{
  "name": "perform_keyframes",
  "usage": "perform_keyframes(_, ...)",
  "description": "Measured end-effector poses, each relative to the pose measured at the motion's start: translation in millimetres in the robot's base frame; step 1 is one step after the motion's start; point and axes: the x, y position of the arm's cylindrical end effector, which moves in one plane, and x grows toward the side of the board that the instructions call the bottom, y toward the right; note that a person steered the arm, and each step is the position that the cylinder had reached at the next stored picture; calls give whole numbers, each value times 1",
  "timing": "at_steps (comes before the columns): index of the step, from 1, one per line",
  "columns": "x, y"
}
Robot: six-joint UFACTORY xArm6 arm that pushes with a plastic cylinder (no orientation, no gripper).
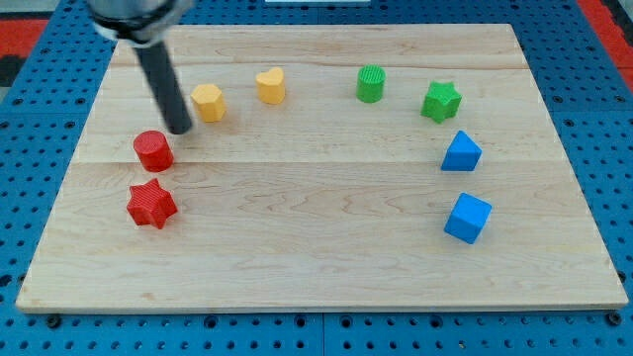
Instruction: Push the yellow hexagon above the red circle
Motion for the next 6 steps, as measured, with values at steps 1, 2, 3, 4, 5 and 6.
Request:
perform_keyframes(1, -12, 53)
perform_keyframes(2, -63, 4)
perform_keyframes(3, -52, -5)
perform_keyframes(4, -38, 3)
perform_keyframes(5, -38, -28)
perform_keyframes(6, -30, -33)
